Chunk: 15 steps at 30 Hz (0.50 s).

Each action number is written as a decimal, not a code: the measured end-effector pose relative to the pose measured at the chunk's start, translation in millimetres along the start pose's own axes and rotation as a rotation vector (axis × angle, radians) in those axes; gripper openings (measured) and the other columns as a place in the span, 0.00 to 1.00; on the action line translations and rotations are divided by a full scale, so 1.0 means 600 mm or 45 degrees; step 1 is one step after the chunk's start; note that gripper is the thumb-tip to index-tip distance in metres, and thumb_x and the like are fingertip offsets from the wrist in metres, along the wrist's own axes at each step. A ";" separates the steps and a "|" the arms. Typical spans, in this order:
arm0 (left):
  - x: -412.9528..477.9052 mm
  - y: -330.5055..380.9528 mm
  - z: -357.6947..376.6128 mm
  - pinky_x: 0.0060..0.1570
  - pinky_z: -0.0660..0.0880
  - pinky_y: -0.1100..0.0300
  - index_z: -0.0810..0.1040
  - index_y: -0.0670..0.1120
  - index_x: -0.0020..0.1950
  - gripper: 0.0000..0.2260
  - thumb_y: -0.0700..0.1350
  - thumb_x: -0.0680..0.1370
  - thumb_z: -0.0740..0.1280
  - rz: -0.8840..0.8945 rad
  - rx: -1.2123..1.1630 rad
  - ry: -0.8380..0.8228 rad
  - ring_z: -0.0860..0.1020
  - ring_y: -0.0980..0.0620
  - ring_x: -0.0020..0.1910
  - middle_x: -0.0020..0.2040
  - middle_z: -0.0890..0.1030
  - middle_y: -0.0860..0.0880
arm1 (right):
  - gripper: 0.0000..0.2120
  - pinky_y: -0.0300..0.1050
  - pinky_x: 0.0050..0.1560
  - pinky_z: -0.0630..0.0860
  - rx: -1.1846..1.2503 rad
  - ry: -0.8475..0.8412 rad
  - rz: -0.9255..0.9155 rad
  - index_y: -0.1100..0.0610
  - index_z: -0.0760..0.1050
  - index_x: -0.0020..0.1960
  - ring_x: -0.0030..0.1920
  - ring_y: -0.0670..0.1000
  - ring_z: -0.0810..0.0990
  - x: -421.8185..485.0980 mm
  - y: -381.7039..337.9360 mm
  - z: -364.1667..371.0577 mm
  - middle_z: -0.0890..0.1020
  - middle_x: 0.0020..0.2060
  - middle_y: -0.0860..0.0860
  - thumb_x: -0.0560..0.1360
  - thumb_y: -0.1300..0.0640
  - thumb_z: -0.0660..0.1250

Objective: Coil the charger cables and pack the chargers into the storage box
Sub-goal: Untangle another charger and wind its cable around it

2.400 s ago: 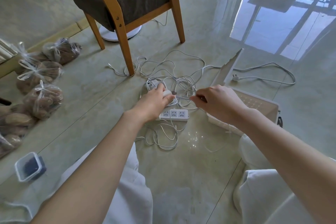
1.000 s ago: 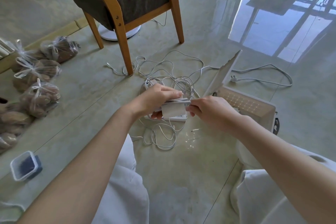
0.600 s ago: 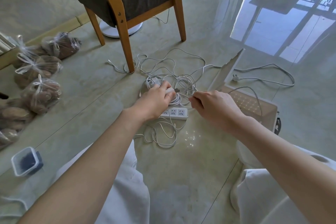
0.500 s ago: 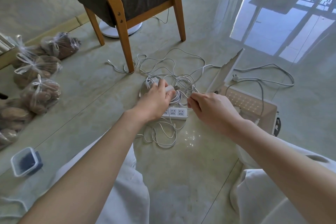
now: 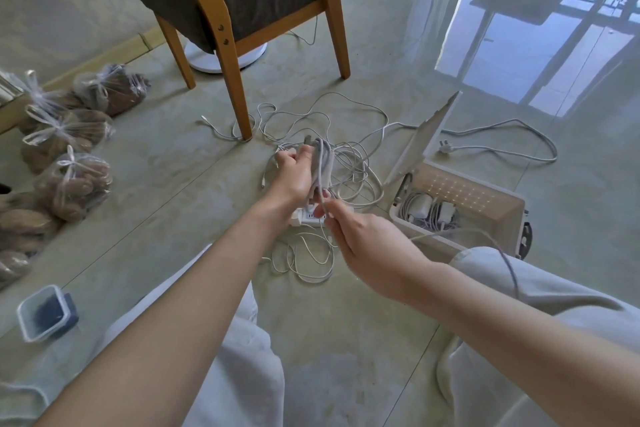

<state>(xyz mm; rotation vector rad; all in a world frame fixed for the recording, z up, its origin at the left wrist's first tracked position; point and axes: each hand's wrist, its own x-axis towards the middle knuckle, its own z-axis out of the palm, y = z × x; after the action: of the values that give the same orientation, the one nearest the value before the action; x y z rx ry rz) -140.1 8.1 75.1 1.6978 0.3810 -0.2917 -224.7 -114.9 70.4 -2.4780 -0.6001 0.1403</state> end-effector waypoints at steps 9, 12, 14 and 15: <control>-0.013 0.017 -0.006 0.26 0.75 0.61 0.76 0.41 0.47 0.19 0.52 0.83 0.52 -0.260 -0.621 -0.316 0.76 0.48 0.29 0.36 0.76 0.42 | 0.10 0.50 0.40 0.73 -0.020 -0.120 0.034 0.53 0.67 0.60 0.42 0.61 0.77 0.005 0.018 0.020 0.80 0.48 0.52 0.82 0.54 0.51; -0.017 0.024 -0.010 0.21 0.70 0.66 0.75 0.42 0.44 0.17 0.51 0.81 0.53 -0.270 -0.677 -0.383 0.72 0.49 0.24 0.33 0.75 0.44 | 0.10 0.49 0.39 0.70 0.013 -0.128 0.074 0.53 0.70 0.58 0.38 0.58 0.74 0.013 0.031 0.021 0.79 0.44 0.52 0.82 0.54 0.52; -0.021 0.027 -0.013 0.20 0.66 0.67 0.74 0.42 0.42 0.17 0.50 0.81 0.52 -0.212 -0.685 -0.441 0.70 0.50 0.21 0.31 0.73 0.45 | 0.09 0.46 0.37 0.65 0.023 -0.160 0.087 0.54 0.72 0.55 0.37 0.53 0.70 0.018 0.038 0.020 0.76 0.40 0.48 0.81 0.56 0.53; -0.023 0.029 -0.015 0.19 0.64 0.67 0.74 0.42 0.41 0.17 0.49 0.81 0.52 -0.174 -0.671 -0.472 0.70 0.51 0.21 0.29 0.73 0.45 | 0.09 0.46 0.38 0.66 0.015 -0.176 0.074 0.53 0.72 0.54 0.37 0.53 0.71 0.021 0.042 0.020 0.76 0.40 0.47 0.81 0.57 0.53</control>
<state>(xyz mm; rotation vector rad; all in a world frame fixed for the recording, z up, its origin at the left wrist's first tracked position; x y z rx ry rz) -145.4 13.4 97.8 1.0756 0.2664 -0.5451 -206.2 -121.8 46.8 -2.4895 -0.5831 0.3394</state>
